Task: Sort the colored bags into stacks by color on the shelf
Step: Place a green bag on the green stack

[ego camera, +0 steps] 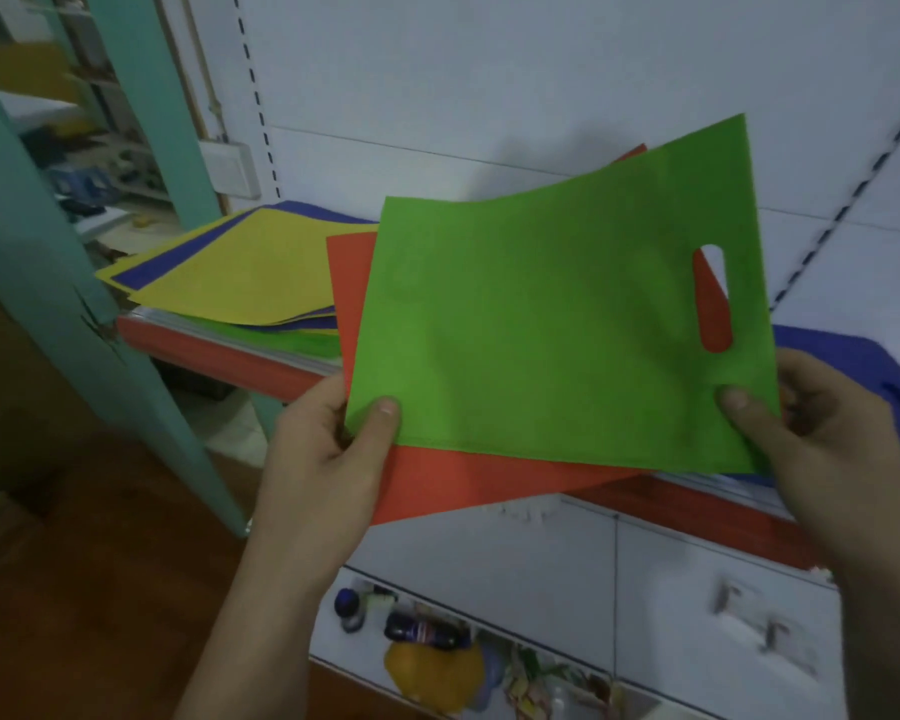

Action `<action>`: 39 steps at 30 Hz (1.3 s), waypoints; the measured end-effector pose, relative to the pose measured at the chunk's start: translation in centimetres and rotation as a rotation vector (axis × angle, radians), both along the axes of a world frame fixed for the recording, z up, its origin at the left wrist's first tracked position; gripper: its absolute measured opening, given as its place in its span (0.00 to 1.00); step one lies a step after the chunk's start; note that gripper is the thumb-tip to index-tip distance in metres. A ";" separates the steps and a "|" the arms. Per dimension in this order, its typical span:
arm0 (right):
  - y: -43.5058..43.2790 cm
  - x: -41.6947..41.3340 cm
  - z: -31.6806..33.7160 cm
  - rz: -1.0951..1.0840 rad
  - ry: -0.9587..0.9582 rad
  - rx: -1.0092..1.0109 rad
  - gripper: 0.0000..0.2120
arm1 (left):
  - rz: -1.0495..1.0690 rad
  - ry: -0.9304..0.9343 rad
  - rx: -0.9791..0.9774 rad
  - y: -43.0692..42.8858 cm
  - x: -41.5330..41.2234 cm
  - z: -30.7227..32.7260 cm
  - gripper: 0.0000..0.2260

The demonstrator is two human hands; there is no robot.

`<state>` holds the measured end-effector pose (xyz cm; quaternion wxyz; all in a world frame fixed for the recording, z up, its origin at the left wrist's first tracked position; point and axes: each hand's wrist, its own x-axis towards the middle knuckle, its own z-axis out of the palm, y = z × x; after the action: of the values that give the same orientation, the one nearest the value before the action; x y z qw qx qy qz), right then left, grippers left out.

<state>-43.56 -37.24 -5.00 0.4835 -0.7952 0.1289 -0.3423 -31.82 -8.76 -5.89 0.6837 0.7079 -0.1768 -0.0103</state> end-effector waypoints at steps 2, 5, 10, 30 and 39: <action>-1.6 -1.6 -0.1 -0.040 -0.015 0.032 0.12 | -0.063 -0.040 -0.006 -1.7 -1.3 0.2 0.15; -4.7 -4.8 -0.1 -0.121 -0.015 0.046 0.11 | -0.118 -0.076 0.008 -5.2 -3.4 0.4 0.26; -12.2 -12.8 -0.6 -0.269 -0.062 0.048 0.12 | -0.200 -0.112 0.033 -13.5 -8.6 0.9 0.43; -38.5 -39.3 -2.1 -0.659 0.026 -0.026 0.17 | -0.268 -0.245 0.339 -46.6 -27.9 -1.4 0.20; -42.4 -39.8 -2.7 -0.693 0.175 -0.020 0.12 | -0.162 -0.392 0.560 -51.3 -29.0 -1.5 0.07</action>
<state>-83.33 -79.59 -7.67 0.3181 -0.7351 0.4286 -0.4180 -60.86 -60.03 -7.37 0.4131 0.8401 -0.3508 0.0235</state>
